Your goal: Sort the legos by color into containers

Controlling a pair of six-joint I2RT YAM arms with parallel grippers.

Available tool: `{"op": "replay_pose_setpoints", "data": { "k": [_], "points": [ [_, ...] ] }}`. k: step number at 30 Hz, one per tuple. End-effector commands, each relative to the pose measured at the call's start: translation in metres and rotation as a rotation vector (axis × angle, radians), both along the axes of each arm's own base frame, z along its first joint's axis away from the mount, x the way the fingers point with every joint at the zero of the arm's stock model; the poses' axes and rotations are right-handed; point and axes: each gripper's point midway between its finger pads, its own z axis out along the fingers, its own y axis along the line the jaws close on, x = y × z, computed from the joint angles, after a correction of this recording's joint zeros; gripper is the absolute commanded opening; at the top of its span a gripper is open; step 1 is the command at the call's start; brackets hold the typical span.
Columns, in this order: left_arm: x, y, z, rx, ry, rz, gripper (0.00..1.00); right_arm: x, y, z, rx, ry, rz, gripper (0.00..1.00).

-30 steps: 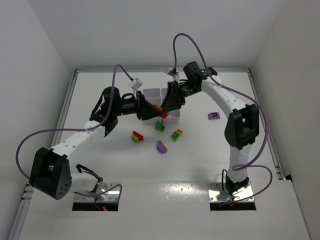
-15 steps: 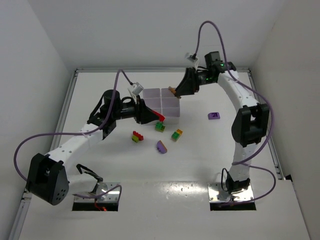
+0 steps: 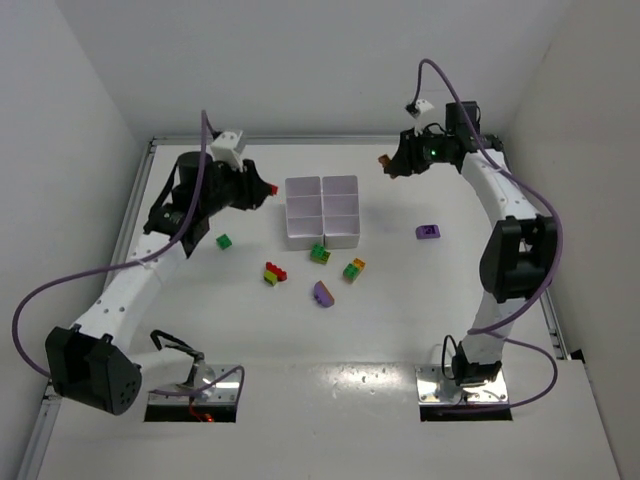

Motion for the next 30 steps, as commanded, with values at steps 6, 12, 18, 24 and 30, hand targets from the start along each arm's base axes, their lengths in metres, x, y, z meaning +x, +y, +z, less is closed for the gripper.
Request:
{"op": "replay_pose_setpoints", "data": {
  "k": [6, 12, 18, 24, 30],
  "points": [
    [0.057, 0.096, -0.064, 0.278, 0.247, 0.359, 0.00, 0.072, -0.092, -0.041, -0.373, -0.082, -0.475, 0.00],
    [0.073, 0.102, -0.110, 0.325, 0.373, 0.357, 0.11, 0.076, -0.097, -0.084, -0.400, -0.010, -0.463, 0.00],
    [0.093, 0.105, -0.138, 0.340, 0.436, 0.370, 0.15, 0.084, -0.103, -0.114, -0.383, 0.031, -0.463, 0.00],
    [0.114, 0.109, -0.156, 0.364, 0.464, 0.381, 0.20, 0.092, -0.114, -0.138, -0.385, 0.077, -0.483, 0.00],
    [0.125, 0.116, -0.180, 0.386, 0.507, 0.399, 0.24, 0.092, -0.125, -0.158, -0.395, 0.126, -0.493, 0.00]
  ]
}}
